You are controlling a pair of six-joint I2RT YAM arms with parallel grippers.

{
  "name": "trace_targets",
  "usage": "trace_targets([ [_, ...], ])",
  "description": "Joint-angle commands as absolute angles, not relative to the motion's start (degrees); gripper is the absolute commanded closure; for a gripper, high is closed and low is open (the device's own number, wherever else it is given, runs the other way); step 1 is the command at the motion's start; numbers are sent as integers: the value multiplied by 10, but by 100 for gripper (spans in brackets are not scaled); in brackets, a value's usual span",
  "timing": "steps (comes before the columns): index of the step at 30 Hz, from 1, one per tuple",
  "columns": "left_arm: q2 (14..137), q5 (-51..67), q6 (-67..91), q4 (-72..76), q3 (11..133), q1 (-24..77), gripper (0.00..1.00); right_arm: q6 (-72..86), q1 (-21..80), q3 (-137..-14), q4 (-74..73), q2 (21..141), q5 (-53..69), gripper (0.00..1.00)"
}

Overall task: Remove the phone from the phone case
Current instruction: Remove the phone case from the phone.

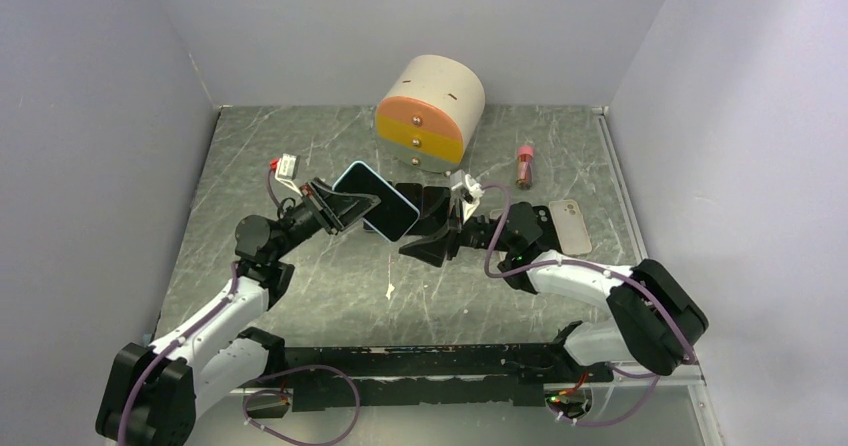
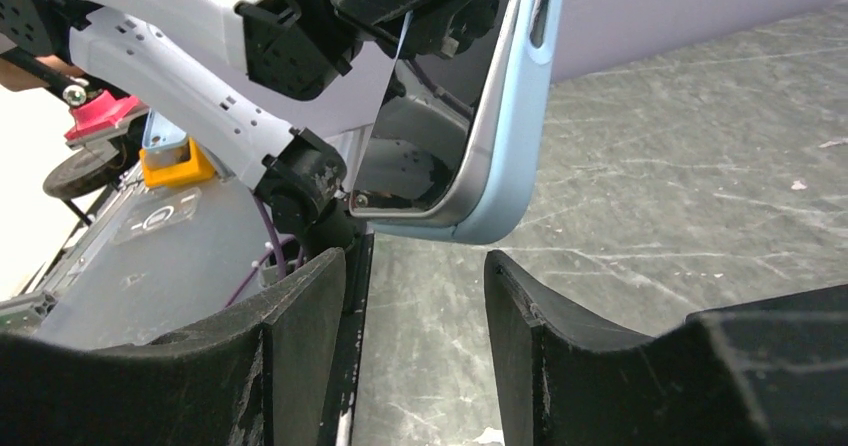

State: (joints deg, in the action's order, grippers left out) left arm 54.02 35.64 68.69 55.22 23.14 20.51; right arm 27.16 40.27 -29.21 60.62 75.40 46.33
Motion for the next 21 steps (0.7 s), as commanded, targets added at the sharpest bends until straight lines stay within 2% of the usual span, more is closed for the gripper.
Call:
trace_targets([
  [1,544,350,715,635,256,205,97,289,404,-322,684,764,440,44],
  [15,543,365,747,658,246,206,97,287,400,-330,681,776,388,56],
  [21,550,375,769,683,240,206,97,302,386,-345,638,778,346,61],
])
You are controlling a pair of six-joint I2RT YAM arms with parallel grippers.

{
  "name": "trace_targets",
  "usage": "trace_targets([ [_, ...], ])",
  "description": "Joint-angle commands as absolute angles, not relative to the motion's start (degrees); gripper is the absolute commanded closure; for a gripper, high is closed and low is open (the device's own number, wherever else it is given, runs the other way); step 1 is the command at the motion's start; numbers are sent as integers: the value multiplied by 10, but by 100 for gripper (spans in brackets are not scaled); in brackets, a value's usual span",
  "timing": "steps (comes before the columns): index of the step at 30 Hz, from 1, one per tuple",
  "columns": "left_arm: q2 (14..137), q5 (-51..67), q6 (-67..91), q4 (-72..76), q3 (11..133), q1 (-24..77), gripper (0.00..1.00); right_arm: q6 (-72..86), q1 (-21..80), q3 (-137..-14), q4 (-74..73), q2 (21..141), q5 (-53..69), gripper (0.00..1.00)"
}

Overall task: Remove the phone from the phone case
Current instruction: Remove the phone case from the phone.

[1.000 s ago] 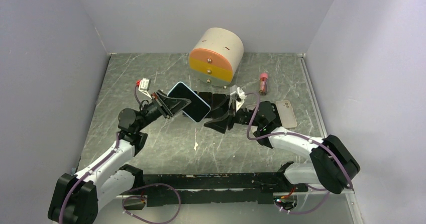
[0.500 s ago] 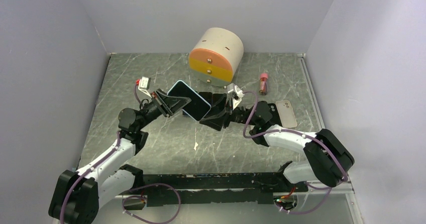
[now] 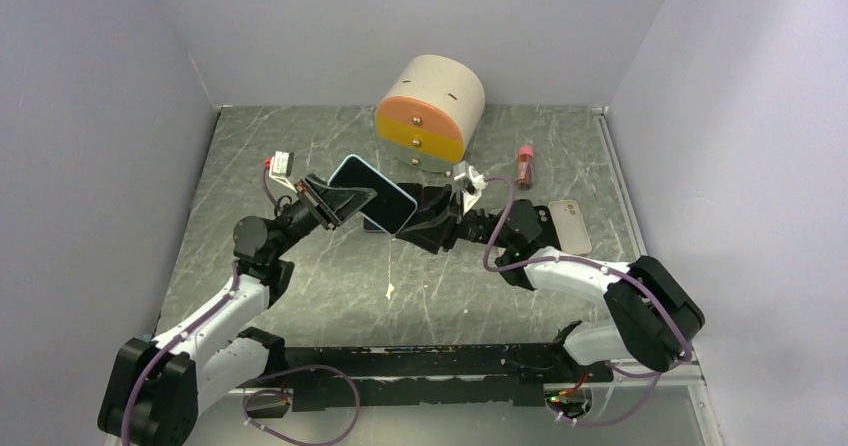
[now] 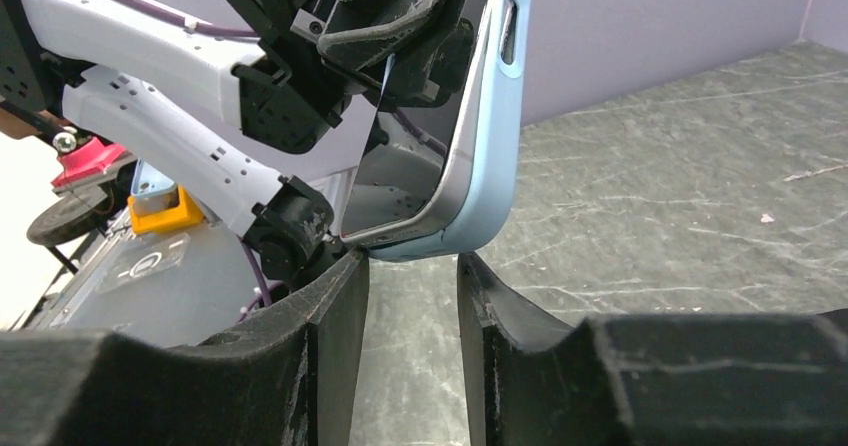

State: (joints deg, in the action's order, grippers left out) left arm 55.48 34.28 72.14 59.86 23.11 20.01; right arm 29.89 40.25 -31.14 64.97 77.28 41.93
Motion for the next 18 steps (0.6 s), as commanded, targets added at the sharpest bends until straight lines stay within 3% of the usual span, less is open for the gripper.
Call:
trace_targets([
  [1,552,377,771,685,241,206,97,303,385,-348,630,777,342,61],
  [18,597,449,778,709,249,214,98,346,357,-378,621,763,354,63],
])
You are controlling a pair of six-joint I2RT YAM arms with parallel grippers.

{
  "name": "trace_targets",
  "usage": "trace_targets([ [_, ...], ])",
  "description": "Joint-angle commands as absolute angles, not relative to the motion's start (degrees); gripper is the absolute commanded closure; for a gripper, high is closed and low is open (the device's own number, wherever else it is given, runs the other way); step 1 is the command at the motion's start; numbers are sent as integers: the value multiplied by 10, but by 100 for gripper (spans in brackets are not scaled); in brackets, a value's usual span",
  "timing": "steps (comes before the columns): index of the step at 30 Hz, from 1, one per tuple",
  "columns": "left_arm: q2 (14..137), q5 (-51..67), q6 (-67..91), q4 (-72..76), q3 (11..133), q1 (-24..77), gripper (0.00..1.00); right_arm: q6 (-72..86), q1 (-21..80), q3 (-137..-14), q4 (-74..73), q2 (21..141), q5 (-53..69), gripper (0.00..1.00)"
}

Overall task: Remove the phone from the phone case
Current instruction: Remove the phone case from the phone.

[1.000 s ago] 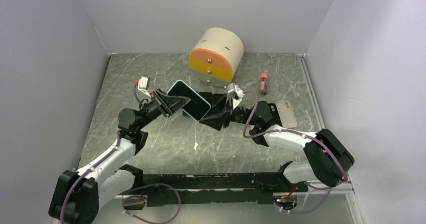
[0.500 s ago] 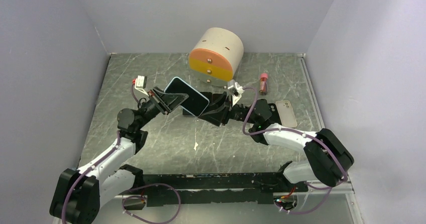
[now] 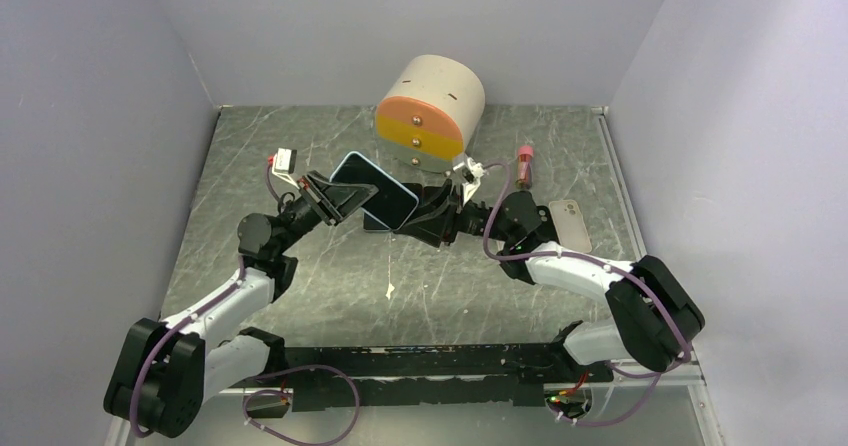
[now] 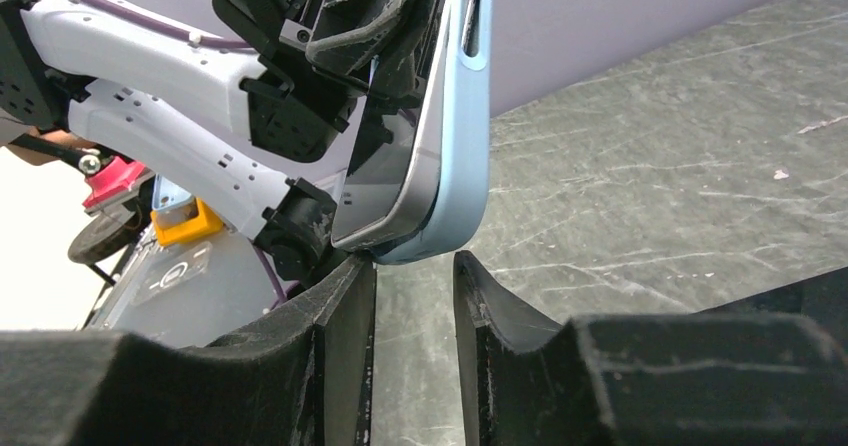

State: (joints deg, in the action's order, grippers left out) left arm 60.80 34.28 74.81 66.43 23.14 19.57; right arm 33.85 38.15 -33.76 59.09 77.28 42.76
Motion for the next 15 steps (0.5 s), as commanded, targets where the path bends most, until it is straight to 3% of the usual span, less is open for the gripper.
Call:
trace_targets([
  [1,594,452,776,703,250,214,97,349,354,-379,620,763,351,63],
  [15,611,492,769,696,259,214,97,356,342,-414,623,772,405,64],
])
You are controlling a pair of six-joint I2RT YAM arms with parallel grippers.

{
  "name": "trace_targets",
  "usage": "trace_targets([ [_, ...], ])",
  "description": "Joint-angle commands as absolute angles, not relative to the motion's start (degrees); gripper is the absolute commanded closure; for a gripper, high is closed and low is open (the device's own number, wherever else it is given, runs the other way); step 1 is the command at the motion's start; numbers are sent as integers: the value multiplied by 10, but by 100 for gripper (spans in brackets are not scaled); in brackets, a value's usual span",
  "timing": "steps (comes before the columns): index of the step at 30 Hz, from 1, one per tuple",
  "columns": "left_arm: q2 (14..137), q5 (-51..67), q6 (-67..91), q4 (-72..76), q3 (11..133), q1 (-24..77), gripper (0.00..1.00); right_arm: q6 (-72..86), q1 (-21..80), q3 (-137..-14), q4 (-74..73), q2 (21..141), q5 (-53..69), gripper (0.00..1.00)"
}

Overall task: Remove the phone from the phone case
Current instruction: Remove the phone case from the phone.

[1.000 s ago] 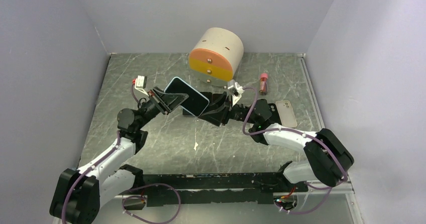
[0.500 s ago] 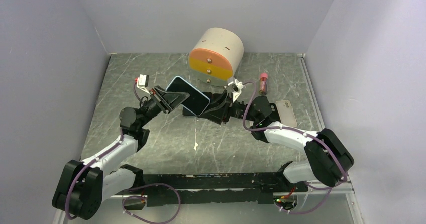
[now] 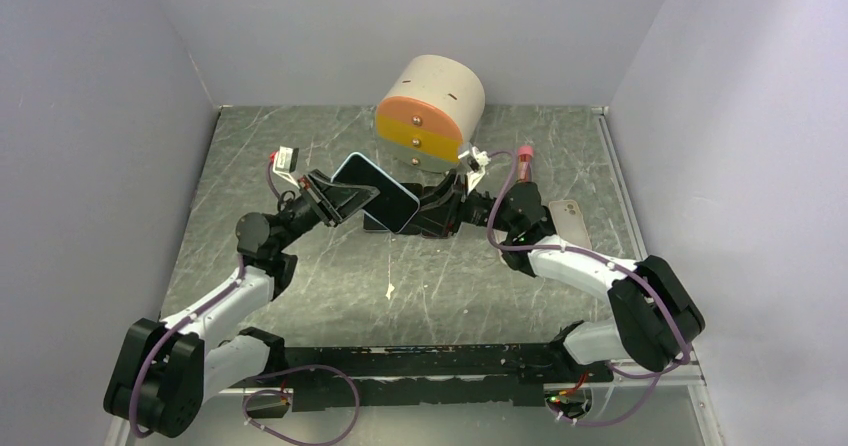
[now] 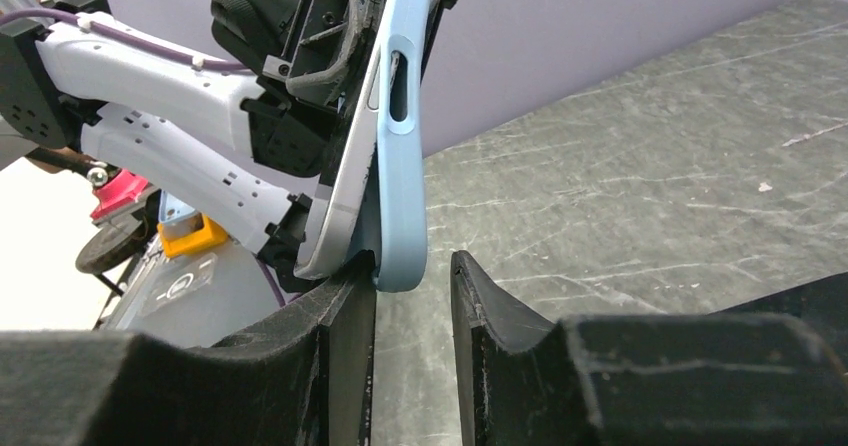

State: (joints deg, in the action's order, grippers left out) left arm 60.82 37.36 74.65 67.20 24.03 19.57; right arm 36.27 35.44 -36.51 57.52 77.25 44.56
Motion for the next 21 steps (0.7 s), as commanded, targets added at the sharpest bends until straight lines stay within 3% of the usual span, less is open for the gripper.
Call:
trace_targets([
  [1,612,497,765,691,263,214,97,356,342,-415,623,773,415,64],
  [21,545,521,608,404,310,214,97,366,327,-403,620,738,424,65],
])
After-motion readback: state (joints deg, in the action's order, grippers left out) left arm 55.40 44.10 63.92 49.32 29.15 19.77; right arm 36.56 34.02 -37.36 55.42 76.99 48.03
